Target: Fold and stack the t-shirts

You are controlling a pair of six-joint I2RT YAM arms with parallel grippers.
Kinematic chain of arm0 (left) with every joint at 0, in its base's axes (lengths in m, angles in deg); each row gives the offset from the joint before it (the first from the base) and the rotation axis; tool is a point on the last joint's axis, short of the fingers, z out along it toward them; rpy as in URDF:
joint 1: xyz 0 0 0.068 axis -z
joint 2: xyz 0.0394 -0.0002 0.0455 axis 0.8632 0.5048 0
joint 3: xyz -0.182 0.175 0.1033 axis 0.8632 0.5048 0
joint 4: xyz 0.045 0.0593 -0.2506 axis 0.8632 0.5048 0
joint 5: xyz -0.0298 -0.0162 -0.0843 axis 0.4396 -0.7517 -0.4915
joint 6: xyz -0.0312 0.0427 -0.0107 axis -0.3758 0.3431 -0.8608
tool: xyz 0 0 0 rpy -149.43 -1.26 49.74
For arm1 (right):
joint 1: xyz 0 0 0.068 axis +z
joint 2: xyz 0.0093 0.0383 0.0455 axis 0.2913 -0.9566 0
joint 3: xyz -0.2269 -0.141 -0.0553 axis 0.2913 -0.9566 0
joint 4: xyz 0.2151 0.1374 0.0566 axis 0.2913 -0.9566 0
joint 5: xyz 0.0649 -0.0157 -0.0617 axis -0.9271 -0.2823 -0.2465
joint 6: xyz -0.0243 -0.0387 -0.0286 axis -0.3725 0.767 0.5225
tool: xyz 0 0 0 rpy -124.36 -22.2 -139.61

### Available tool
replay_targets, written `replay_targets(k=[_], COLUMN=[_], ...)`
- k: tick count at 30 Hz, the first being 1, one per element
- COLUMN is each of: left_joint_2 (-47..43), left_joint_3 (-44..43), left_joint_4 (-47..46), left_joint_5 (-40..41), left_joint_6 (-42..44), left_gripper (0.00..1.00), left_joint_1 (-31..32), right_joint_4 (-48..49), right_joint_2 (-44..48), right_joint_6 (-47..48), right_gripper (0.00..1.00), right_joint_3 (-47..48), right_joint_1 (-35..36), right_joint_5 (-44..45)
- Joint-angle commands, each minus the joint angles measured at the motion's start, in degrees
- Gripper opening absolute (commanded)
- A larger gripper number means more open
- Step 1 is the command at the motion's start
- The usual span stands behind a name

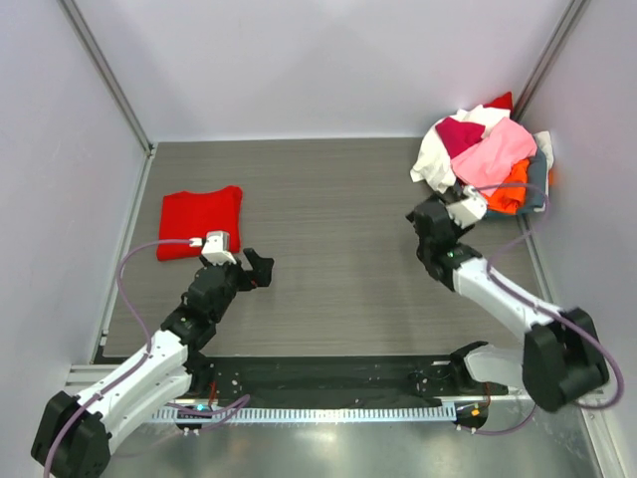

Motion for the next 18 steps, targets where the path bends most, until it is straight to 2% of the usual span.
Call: replay_targets(k=[1, 5, 10, 13, 18], left_joint_2=[0.75, 0.66, 0.05, -0.3, -0.39], left_joint_3=[-2.26, -2.08, -2.43, -2.43, -2.52], left_joint_4=[0.63, -0.16, 0.37, 0.72, 1.07], left_joint_5=[2.98, 2.19, 2.36, 3.07, 4.03], left_joint_6=[-0.48, -0.57, -0.4, -0.13, 0.04], left_gripper=[0.96, 0.96, 0.96, 0.96, 0.96], left_joint_1=[0.09, 0.17, 0.09, 0.09, 0.17], right_joint_4=[2.08, 1.37, 0.32, -2.05, -2.49], right_joint_2=[-10.57, -19.28, -29.93, -35.74, -40.93], right_joint_6=[-2.78, -4.54, -5.33, -5.69, -8.41], right_gripper=[0.75, 0.73, 0.73, 0.77, 0.77], right_joint_3=[12.63, 21.71, 33.39, 38.31, 40.1], right_joint_1=[-2.08, -5.68, -11.4, -12.72, -14.83], right_joint_5=[2.26, 3.49, 0.85, 2.33, 1.3])
